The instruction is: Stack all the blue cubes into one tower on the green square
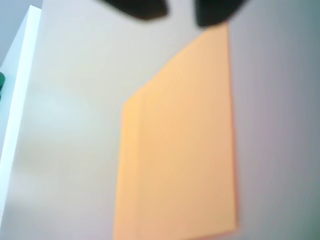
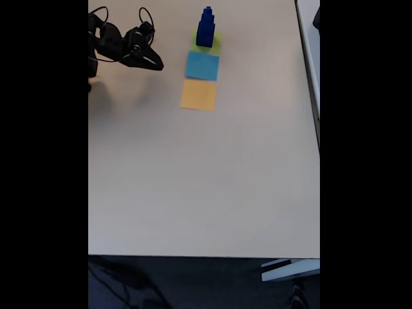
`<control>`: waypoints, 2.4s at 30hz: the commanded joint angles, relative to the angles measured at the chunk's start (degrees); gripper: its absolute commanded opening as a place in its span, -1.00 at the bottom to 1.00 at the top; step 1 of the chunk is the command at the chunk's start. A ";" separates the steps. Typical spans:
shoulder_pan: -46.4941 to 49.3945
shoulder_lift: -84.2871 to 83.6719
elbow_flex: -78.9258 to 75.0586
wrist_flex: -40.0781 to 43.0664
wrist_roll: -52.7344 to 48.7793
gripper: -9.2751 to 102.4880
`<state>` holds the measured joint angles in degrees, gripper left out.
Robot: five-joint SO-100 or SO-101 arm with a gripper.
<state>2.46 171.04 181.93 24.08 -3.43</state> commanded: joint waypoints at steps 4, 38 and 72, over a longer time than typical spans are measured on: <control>-0.26 2.37 0.44 3.25 -1.67 -0.84; -3.16 22.85 0.44 30.67 -0.88 -0.83; -2.55 22.85 0.35 30.76 -0.18 -0.83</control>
<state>0.09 192.39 181.93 54.84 -4.31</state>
